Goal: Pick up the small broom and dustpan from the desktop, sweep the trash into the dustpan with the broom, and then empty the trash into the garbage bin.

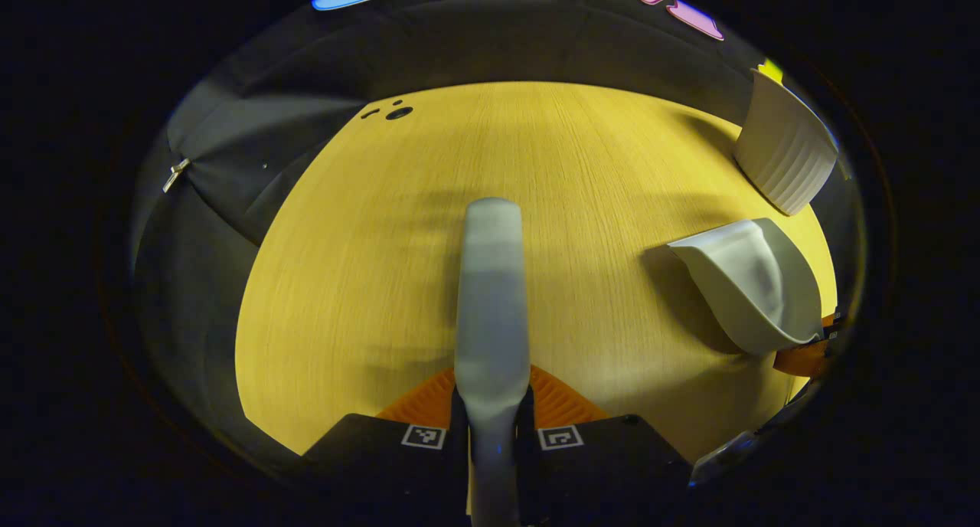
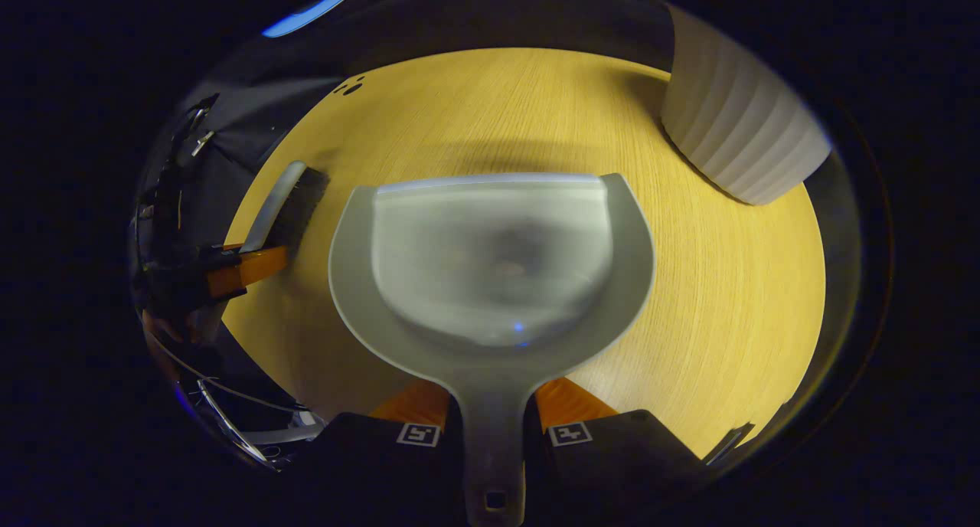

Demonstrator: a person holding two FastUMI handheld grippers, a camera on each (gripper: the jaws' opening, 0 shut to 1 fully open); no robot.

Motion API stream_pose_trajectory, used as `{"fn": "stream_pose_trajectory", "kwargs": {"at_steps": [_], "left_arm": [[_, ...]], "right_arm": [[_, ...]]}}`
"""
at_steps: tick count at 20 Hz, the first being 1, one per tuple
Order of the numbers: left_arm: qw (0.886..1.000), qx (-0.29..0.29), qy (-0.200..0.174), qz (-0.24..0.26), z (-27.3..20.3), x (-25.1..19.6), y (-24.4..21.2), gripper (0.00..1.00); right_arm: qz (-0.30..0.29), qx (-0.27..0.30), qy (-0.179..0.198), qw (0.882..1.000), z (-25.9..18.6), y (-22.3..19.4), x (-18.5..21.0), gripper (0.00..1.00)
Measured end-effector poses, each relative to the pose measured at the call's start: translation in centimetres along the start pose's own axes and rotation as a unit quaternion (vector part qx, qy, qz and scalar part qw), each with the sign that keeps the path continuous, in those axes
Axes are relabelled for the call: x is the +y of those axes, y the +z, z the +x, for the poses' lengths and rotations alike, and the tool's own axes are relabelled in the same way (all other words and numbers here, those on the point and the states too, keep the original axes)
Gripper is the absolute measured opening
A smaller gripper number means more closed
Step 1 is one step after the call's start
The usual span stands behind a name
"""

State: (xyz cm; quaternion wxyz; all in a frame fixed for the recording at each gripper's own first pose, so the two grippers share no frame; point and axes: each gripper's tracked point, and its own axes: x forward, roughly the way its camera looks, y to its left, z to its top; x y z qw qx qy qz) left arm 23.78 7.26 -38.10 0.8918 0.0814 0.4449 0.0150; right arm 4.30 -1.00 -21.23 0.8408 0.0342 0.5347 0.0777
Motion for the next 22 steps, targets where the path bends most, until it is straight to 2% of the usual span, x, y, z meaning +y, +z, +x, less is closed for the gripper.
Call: {"fn": "stream_pose_trajectory", "kwargs": {"at_steps": [1, 2, 3, 4, 6, 7, 8, 9, 10, 11, 13, 15, 16, 17, 18, 20, 22], "left_arm": [[1.0, 0.006, 0.002, 0.007, 0.3, 0.1, 0.0, 0.29], [1.0, 0.011, 0.005, 0.016, 0.5, 0.0, -0.1, 0.29], [1.0, 0.017, 0.009, 0.02, 0.6, 0.0, 0.0, 0.3], [0.999, 0.022, 0.008, 0.023, 0.4, 0.0, -0.1, 0.29], [0.999, 0.028, 0.002, 0.028, 0.3, -0.1, -0.4, 0.32], [0.999, 0.03, -0.003, 0.027, 0.2, -0.2, -0.4, 0.31], [0.999, 0.03, -0.005, 0.023, 0.2, -0.2, -0.6, 0.32], [0.999, 0.029, -0.007, 0.016, 0.2, -0.3, -0.6, 0.34], [0.999, 0.027, -0.016, 0.008, 0.0, -0.6, -0.6, 0.34], [1.0, 0.021, -0.015, 0.004, -0.4, -0.6, -0.6, 0.46], [1.0, 0.001, -0.008, 0.004, -1.2, -0.1, -0.2, 0.7], [1.0, -0.021, -0.004, 0.005, -3.3, 0.1, 0.3, 0.95], [0.999, -0.033, -0.004, 0.004, -4.5, 0.2, 0.5, 0.95], [0.999, -0.047, -0.003, -0.002, -5.8, 0.3, 0.9, 0.97], [0.998, -0.067, -0.003, -0.009, -7.3, 0.5, 1.3, 0.98], [0.992, -0.126, -0.006, -0.025, -11.0, 0.5, 2.6, 0.97], [0.98, -0.195, 0.004, -0.038, -15.4, 0.8, 3.9, 0.98]], "right_arm": [[-0.001, 0.004, 0.002, 1.0, 0.4, 0.3, 0.1, 0.36], [0.0, 0.009, 0.001, 1.0, 0.7, 0.4, 0.1, 0.41], [0.001, 0.017, 0.005, 1.0, 1.1, 0.3, 0.3, 0.37], [0.003, 0.022, 0.005, 1.0, 1.5, 0.1, 0.4, 0.37], [0.006, 0.024, 0.009, 1.0, 1.3, 0.0, 0.5, 0.39], [0.008, 0.021, 0.011, 1.0, 1.4, 0.1, 0.5, 0.47], [0.011, 0.02, 0.012, 1.0, 1.3, 0.5, 0.6, 0.41], [0.012, 0.022, 0.014, 1.0, 1.8, 0.4, 0.8, 0.48], [0.013, 0.021, 0.014, 1.0, 1.6, 0.4, 0.8, 0.49], [0.013, 0.017, 0.015, 1.0, 1.6, 0.6, 0.8, 0.5], [0.017, 0.002, 0.013, 1.0, 0.6, 1.0, 1.0, 1.0], [0.031, -0.019, 0.014, 0.999, 0.2, 1.4, 1.3, 0.99], [0.035, -0.03, 0.011, 0.999, -0.4, 1.7, 1.2, 0.99], [0.034, -0.043, 0.008, 0.998, -1.1, 1.8, 1.3, 0.92], [0.034, -0.061, 0.004, 0.998, -1.9, 2.2, 1.1, 0.99], [0.041, -0.106, -0.002, 0.994, -3.7, 3.1, 1.2, 0.99], [0.042, -0.163, -0.01, 0.986, -6.6, 3.8, 1.4, 0.99]]}}
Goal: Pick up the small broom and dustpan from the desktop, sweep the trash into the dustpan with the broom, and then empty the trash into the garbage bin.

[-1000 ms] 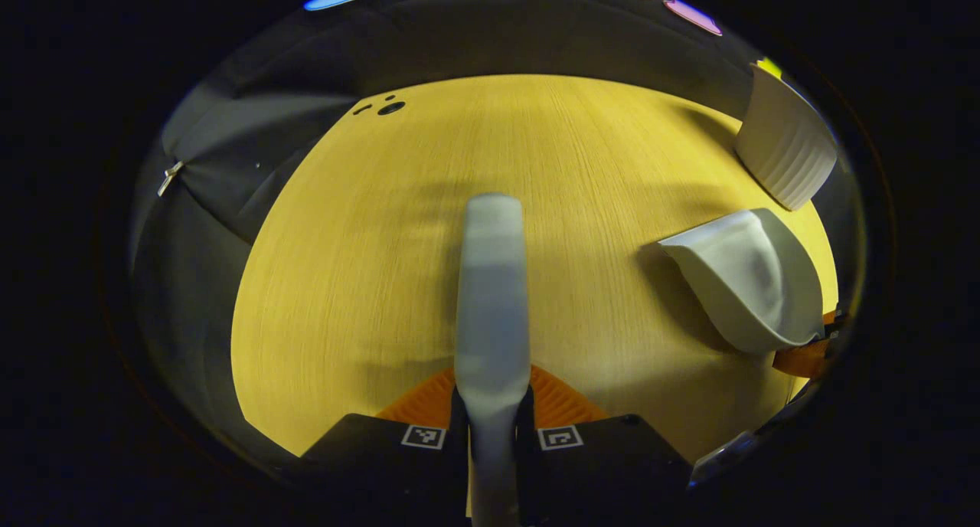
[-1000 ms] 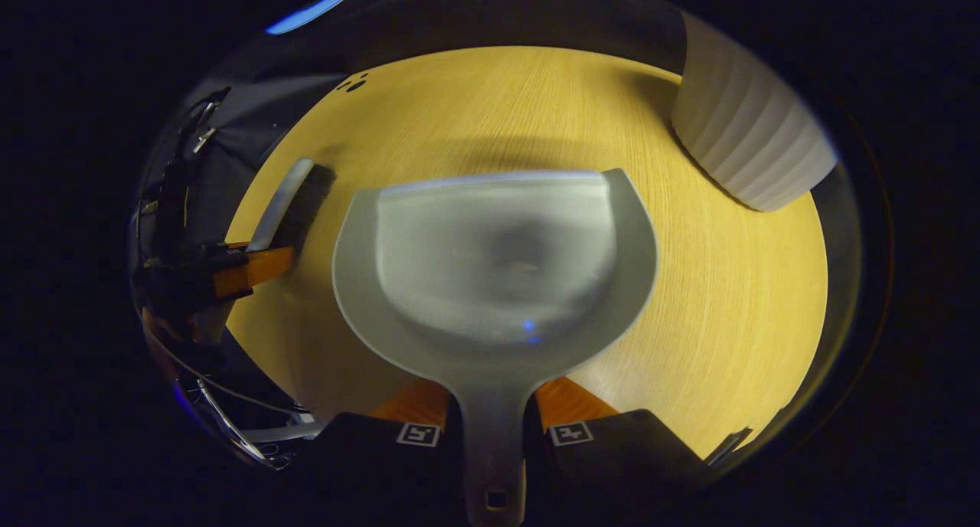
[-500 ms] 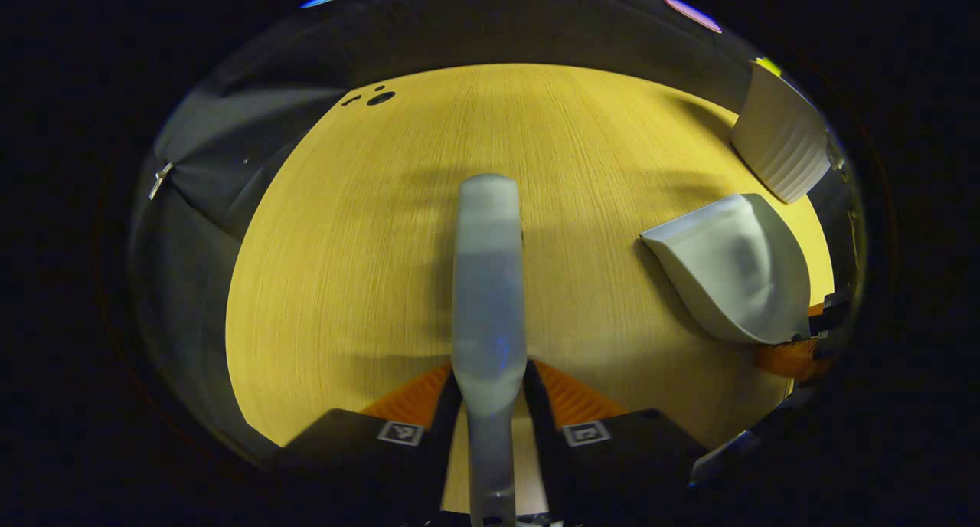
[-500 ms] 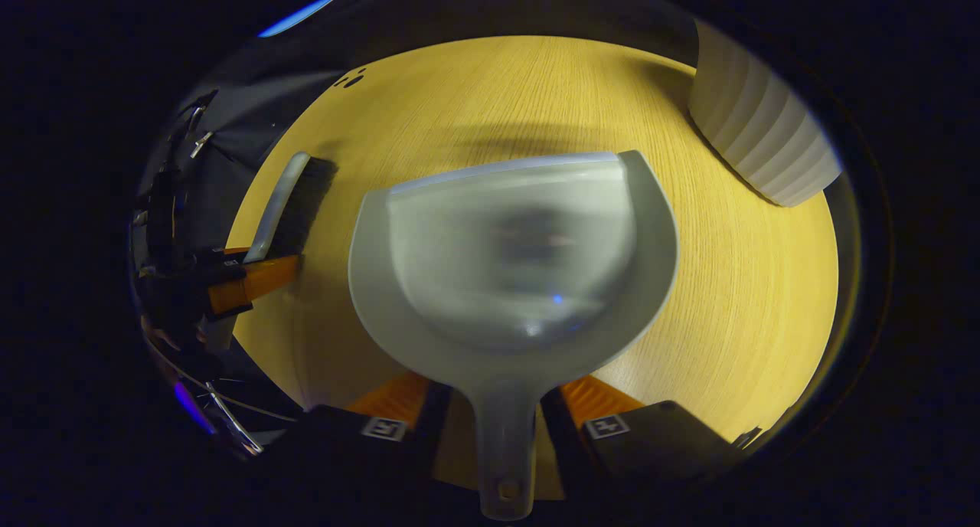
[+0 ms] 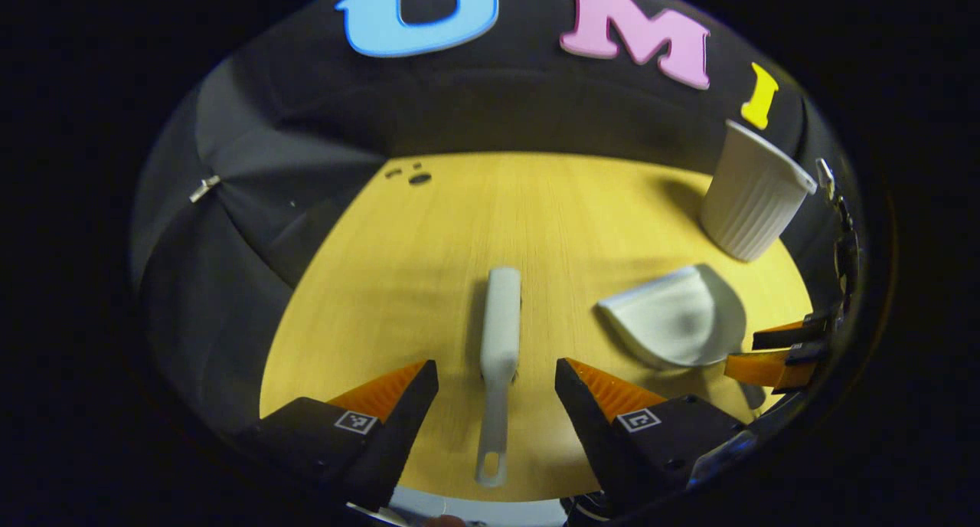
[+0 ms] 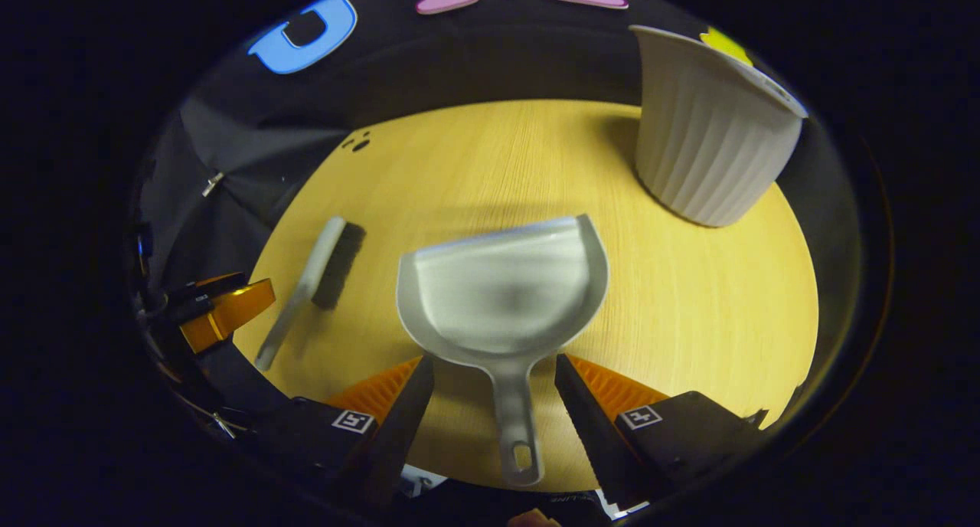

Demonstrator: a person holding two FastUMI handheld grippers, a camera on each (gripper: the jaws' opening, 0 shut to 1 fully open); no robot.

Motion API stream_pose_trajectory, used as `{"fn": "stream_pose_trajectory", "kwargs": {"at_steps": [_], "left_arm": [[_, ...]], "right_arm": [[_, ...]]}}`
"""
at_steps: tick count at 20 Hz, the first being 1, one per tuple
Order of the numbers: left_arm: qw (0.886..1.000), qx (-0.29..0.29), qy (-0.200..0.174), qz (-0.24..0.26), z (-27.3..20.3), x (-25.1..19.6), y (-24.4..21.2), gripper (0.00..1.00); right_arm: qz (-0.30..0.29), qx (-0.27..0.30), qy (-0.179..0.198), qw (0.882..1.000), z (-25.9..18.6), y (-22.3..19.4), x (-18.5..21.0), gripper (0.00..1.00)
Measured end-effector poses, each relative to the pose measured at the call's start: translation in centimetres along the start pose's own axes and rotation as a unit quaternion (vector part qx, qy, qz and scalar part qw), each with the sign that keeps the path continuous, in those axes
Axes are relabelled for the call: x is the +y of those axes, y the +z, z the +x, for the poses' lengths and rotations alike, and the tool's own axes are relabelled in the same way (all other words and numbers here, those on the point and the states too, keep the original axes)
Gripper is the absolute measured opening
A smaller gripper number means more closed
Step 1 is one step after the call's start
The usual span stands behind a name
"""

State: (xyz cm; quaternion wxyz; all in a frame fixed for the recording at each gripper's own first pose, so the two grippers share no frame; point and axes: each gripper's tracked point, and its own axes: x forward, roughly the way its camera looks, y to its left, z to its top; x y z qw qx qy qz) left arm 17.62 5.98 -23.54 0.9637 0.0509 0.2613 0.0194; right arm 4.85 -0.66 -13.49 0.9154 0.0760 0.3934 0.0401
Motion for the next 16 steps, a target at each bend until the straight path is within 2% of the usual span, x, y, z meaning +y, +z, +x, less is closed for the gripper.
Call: {"fn": "stream_pose_trajectory", "kwargs": {"at_steps": [3, 5, 7, 10, 13, 16], "left_arm": [[0.994, -0.105, 0.024, -0.015, -5.8, 0.1, 3.2, 0.98], [0.979, -0.19, 0.061, -0.042, -10.0, 0.5, 5.0, 0.98], [0.964, -0.245, 0.079, -0.059, -14.3, 0.2, 5.3, 0.98], [0.96, -0.266, 0.066, -0.05, -18.0, -1.4, 4.8, 0.98], [0.959, -0.278, 0.046, -0.035, -20.3, -3.3, 4.0, 0.98], [0.96, -0.277, 0.026, -0.036, -21.1, -5.6, 2.6, 0.98]], "right_arm": [[-0.028, -0.089, -0.006, 0.996, -3.5, 2.8, 0.3, 0.99], [-0.049, -0.139, 0.004, 0.989, -5.6, 4.2, 1.5, 0.99], [-0.07, -0.19, 0.004, 0.979, -8.8, 5.6, 2.3, 0.99], [-0.083, -0.252, 0.015, 0.964, -13.0, 6.8, 3.5, 0.99], [-0.099, -0.299, 0.006, 0.949, -17.3, 7.0, 3.2, 0.99], [-0.092, -0.319, 0.002, 0.943, -19.7, 6.4, 3.1, 0.99]]}}
